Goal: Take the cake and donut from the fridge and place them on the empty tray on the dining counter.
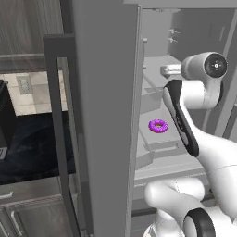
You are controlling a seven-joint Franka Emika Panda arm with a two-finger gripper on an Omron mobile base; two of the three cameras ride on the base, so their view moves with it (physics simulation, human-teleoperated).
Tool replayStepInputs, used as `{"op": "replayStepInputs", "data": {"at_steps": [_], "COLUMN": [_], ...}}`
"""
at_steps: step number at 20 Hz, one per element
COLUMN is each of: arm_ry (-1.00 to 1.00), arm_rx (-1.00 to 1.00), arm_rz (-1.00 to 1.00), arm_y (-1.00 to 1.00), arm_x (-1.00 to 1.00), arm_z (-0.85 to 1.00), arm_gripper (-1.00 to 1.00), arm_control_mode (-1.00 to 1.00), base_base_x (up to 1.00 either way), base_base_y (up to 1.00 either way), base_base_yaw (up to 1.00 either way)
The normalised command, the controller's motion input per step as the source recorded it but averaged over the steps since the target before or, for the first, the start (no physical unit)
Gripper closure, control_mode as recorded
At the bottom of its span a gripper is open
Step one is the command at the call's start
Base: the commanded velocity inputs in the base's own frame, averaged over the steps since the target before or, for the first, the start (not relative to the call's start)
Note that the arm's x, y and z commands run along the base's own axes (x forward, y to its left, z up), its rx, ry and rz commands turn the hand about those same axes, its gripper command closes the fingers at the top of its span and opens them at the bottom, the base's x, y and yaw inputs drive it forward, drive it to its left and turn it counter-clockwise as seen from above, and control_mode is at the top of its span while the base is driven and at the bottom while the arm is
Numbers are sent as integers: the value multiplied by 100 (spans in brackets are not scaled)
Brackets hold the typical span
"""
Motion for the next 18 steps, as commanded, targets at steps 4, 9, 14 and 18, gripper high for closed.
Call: {"op": "replayStepInputs", "data": {"at_steps": [4, 9, 14, 18], "arm_ry": [1, 10, 13, 8], "arm_rx": [7, 4, 0, 3], "arm_rz": [0, -1, -10, -5], "arm_y": [-10, -17, -5, -1], "arm_x": [55, 45, 31, 14], "arm_z": [0, -1, 0, -3], "arm_gripper": [-100, -100, -100, -100], "arm_control_mode": [-100, -100, -100, -100], "base_base_x": [0, 0, 0, 0], "base_base_y": [0, 0, 0, 0], "base_base_yaw": [0, 0, 0, 0]}}
